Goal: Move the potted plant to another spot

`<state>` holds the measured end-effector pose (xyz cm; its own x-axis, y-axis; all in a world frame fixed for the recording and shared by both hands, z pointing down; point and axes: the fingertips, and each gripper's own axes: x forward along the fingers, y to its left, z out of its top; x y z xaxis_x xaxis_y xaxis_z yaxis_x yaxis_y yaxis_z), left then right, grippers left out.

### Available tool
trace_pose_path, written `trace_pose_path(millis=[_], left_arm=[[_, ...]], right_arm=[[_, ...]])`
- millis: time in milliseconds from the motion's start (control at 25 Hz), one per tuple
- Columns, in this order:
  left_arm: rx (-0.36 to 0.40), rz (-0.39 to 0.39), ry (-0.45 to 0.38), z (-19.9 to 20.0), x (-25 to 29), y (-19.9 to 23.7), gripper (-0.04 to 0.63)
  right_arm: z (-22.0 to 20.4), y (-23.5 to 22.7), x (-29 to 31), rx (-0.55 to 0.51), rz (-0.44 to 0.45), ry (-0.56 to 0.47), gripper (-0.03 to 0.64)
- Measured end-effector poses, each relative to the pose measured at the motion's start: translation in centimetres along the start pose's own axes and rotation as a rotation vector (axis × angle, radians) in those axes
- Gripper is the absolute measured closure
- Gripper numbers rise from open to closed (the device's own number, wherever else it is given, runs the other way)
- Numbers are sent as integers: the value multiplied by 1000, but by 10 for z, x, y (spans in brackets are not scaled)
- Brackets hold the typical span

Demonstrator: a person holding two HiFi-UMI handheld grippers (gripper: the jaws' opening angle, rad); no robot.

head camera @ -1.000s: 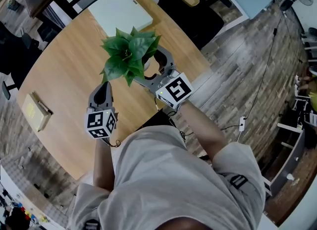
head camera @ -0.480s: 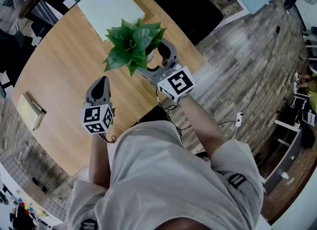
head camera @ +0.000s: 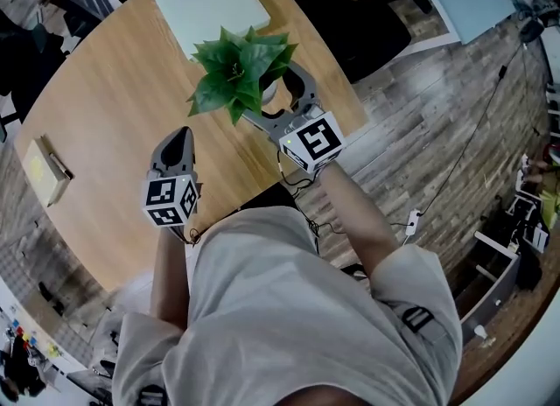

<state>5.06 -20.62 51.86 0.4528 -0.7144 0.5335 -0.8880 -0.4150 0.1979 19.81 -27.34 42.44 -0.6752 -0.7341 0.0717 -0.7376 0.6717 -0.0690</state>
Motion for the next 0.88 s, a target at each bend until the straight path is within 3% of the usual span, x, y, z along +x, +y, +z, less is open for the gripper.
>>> trace_pose_path(millis=[880], left_arm=[[-149, 203, 11, -36, -7, 14, 583]], right_arm=[[-49, 3, 41, 5, 227, 87, 164]])
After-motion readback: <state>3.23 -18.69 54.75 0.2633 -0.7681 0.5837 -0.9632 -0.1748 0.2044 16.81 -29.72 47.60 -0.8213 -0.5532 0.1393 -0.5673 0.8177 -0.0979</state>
